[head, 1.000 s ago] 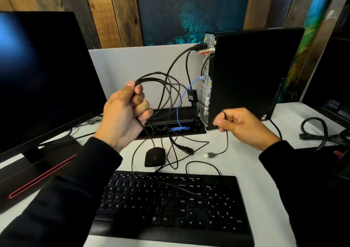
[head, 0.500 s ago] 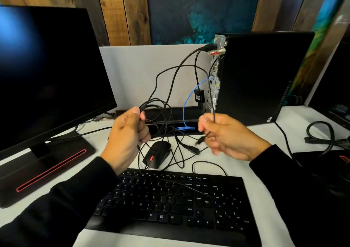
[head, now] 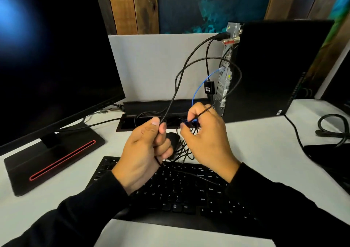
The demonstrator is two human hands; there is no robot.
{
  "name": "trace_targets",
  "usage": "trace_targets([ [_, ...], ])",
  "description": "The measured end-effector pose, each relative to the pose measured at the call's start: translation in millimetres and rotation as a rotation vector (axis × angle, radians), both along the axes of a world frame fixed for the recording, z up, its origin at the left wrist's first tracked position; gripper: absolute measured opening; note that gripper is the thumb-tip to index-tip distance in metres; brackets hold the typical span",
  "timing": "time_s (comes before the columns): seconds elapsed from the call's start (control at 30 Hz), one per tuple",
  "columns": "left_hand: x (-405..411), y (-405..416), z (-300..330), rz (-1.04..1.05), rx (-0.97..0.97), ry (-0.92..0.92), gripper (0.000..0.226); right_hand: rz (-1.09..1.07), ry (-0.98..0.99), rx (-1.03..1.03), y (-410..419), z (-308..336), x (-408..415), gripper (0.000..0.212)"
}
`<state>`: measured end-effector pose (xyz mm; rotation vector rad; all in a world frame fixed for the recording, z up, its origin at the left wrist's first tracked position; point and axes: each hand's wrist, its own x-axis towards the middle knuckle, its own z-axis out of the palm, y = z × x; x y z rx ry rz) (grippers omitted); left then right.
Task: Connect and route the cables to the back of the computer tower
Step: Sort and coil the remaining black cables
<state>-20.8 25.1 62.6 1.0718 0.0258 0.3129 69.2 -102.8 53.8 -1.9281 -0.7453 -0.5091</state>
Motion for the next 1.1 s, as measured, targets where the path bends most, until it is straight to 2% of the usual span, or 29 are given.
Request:
trace_targets([
  [0.03,0.0,-1.9,2.2,-0.024,-0.012,-0.004,0.031,-0.036,0.019,0.035,0.8,-1.7,2.0,0.034],
  [0.13,3.5,-3.2,7.5,-0.052,-0.014,-0.009,0.032,0.028,0.304,0.218,2.0,-0.4,8.6,0.044],
  [0.2,9.5,0.0,7.8,-0.033,-0.018,0.005,0.034,0.104,0.342,0.120,-1.3,-0.5,14.4,0.035],
  [0.27,18.0,9.2,7.6,0.013,-0.050,0.023,0.037,0.255,0.390,0.031,-8.7,3.2,19.5,0.010],
  [0.3,21.9,16.7,8.0,0.044,-0.077,0.037,0.038,0.370,0.416,0.006,-14.4,5.6,22.5,0.008],
  [0.37,28.1,37.2,12.1,0.111,-0.138,0.051,0.040,0.492,0.414,-0.022,-32.2,8.6,35.5,0.027],
  [0.43,29.4,62.6,18.2,0.188,-0.165,0.057,0.041,0.351,0.450,0.113,-56.7,4.8,61.5,0.036],
  [0.5,27.4,85.4,20.2,0.260,-0.135,0.072,0.041,0.106,0.530,0.294,-85.8,-6.5,93.6,0.046],
  [0.53,26.0,93.0,18.4,0.281,-0.100,0.078,0.041,-0.033,0.522,0.303,-99.1,-13.9,105.9,0.051],
  [0.63,28.0,92.8,7.6,0.266,0.041,0.098,0.039,-0.313,0.400,0.121,-118.3,-30.2,124.4,0.053],
  [0.7,31.6,82.3,1.6,0.231,0.073,0.106,0.039,-0.335,0.335,0.025,-113.0,-34.3,120.6,0.052],
  [0.77,33.4,75.8,0.2,0.220,0.102,0.093,0.038,-0.239,0.373,-0.089,-101.8,-35.4,113.6,0.050],
  [0.83,34.9,71.9,-2.8,0.217,0.122,0.074,0.038,-0.084,0.509,-0.134,-91.6,-34.0,106.7,0.045],
  [0.87,35.4,70.3,-5.0,0.226,0.133,0.065,0.038,0.026,0.640,-0.042,-86.4,-30.1,103.0,0.040],
  [0.97,37.8,61.0,-11.8,0.251,0.163,0.033,0.038,0.406,1.025,0.403,-71.4,-5.0,83.7,0.022],
  [1.03,38.7,53.4,-14.0,0.259,0.171,0.024,0.037,0.571,1.033,0.474,-62.7,10.4,67.9,0.017],
  [1.1,37.8,44.9,-15.1,0.264,0.176,0.022,0.037,0.689,0.955,0.504,-51.8,19.7,50.6,0.018],
])
